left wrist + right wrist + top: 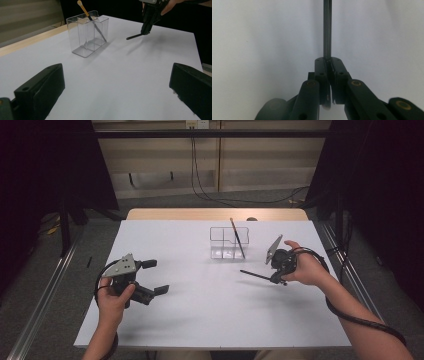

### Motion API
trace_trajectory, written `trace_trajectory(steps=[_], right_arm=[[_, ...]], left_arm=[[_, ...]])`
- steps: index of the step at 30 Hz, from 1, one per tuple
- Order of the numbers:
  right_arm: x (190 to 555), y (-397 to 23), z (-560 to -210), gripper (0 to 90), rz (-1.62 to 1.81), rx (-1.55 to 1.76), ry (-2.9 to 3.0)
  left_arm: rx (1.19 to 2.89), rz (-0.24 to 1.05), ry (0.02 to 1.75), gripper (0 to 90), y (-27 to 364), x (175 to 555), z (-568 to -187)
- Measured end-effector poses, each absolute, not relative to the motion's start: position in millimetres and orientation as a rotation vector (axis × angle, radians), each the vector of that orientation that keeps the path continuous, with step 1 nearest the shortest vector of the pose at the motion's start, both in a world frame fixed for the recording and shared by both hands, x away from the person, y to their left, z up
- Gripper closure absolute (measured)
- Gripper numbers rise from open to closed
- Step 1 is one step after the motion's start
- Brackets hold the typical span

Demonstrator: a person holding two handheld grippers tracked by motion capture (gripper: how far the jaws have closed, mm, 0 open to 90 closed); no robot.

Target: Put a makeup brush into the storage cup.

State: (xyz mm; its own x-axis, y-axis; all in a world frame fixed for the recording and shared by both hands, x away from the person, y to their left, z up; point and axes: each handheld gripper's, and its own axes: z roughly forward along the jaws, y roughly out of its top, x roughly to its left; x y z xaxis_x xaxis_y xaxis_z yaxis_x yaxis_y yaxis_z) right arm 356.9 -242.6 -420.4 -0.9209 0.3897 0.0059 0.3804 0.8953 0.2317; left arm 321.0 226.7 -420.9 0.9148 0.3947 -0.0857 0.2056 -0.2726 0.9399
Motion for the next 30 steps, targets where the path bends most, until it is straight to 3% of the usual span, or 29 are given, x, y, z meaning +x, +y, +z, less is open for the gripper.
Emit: trace_trajectory(steps=[30], right_arm=[[354,-196,-409,85.2,0.431,0.453,3.065]], left_arm=[[1.909,0.131,0.383,0.0,201,331,-423]])
